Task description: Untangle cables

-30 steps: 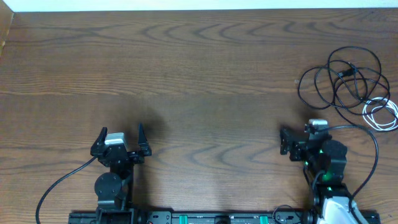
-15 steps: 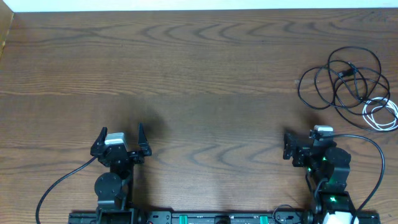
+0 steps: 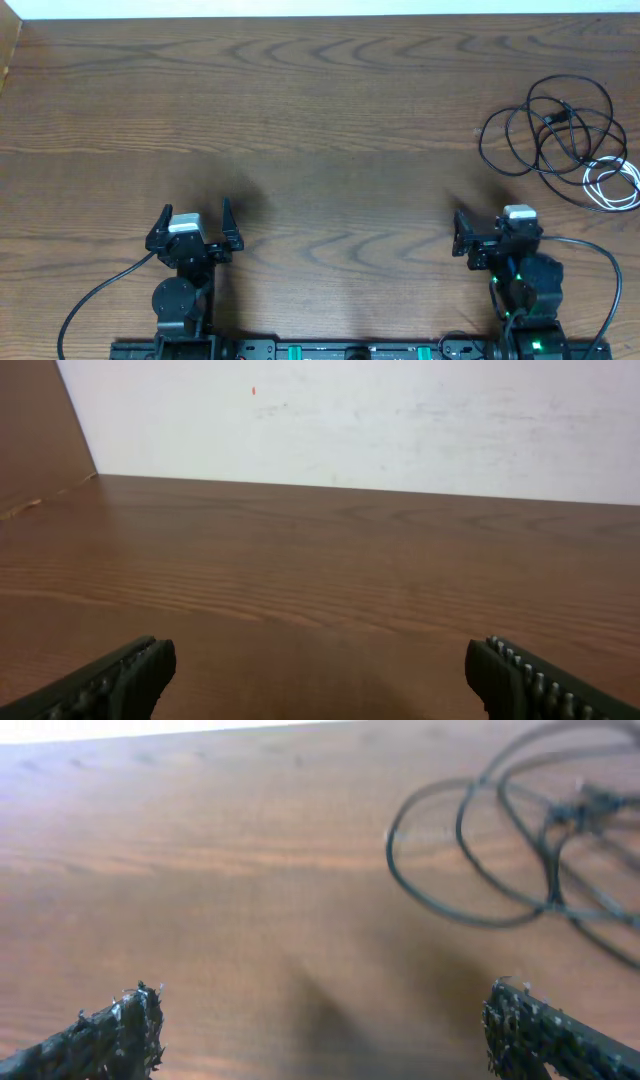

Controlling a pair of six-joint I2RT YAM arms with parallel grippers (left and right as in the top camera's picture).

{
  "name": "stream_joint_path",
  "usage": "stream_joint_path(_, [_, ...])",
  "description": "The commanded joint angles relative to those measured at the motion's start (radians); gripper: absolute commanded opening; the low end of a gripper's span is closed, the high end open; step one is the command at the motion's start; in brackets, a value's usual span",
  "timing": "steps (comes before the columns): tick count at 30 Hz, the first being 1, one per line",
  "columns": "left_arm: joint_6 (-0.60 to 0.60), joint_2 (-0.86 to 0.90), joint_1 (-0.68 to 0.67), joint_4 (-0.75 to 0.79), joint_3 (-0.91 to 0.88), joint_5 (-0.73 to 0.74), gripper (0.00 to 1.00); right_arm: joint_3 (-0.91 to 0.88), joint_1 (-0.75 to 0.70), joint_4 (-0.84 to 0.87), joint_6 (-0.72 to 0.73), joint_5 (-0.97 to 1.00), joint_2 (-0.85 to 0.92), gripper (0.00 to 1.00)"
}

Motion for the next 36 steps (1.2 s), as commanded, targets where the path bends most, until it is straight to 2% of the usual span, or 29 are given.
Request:
stream_joint_path(1, [0.017,-0.007,-0.001,-0.033,-0.024,0.002,0.98,-0.002,0.010,-0.007,-0.023,0.021,-0.048,0.99])
stream_joint_path(16, [0.017,-0.007,-0.001,-0.033,-0.024,0.002,0.98,-0.002,0.010,-0.007,-0.054,0.024,-0.127,0.99])
stream_joint_path(26, [0.017,-0.007,-0.001,-0.033,-0.024,0.002,0.98,-0.002,0.010,-0.007,-0.105,0.026,-0.274,0.99])
stream_joint_path(36, [0.017,-0.007,-0.001,-0.033,-0.024,0.002,0.98,-0.002,0.009,-0.003,-0.105,0.026,-0.278,0.99])
